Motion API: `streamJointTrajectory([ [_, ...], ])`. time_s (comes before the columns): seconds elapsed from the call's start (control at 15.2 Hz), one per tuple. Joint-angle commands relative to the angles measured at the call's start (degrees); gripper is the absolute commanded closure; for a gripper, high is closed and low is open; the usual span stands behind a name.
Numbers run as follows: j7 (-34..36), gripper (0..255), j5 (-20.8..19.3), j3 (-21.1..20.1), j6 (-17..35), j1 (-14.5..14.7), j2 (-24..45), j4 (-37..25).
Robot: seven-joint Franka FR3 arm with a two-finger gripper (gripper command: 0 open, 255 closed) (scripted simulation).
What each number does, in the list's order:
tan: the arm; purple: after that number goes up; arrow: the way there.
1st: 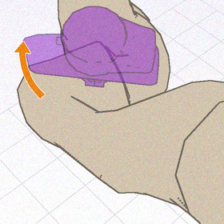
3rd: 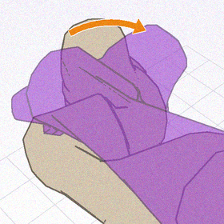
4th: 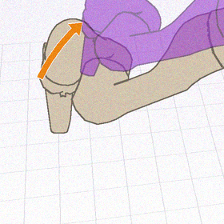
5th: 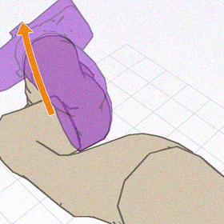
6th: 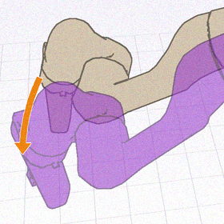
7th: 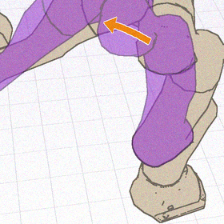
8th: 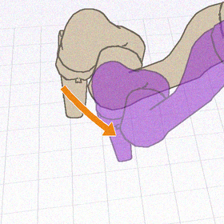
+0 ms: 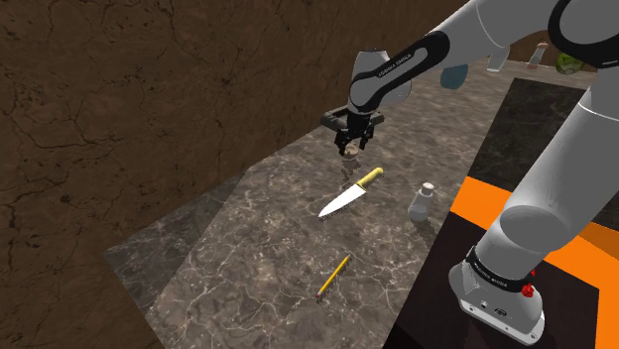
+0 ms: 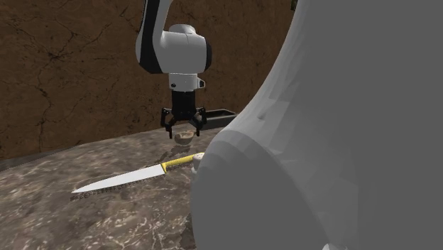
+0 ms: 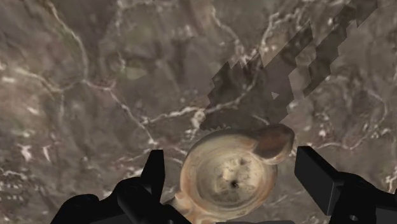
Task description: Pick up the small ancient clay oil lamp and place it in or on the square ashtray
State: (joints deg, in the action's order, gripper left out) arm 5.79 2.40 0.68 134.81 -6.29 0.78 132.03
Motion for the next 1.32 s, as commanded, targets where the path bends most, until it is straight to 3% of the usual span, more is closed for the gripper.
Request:
streamJointTrajectory([
  [0.0, 0.00, 0, 0.00, 0.00, 0.00, 0.00, 0.00, 0.00],
  [0.07, 0.00, 0, 0.00, 0.00, 0.00, 0.00, 0.00, 0.00],
  [0.13, 0.00, 255, 0.00, 0.00, 0.00, 0.00, 0.00, 0.00],
  [0.73, 0.00, 255, 0.00, 0.00, 0.01, 0.00, 0.01, 0.01],
  [1.25, 0.31, 255, -0.27, 0.02, -6.15, -0.03, -3.53, -2.62],
])
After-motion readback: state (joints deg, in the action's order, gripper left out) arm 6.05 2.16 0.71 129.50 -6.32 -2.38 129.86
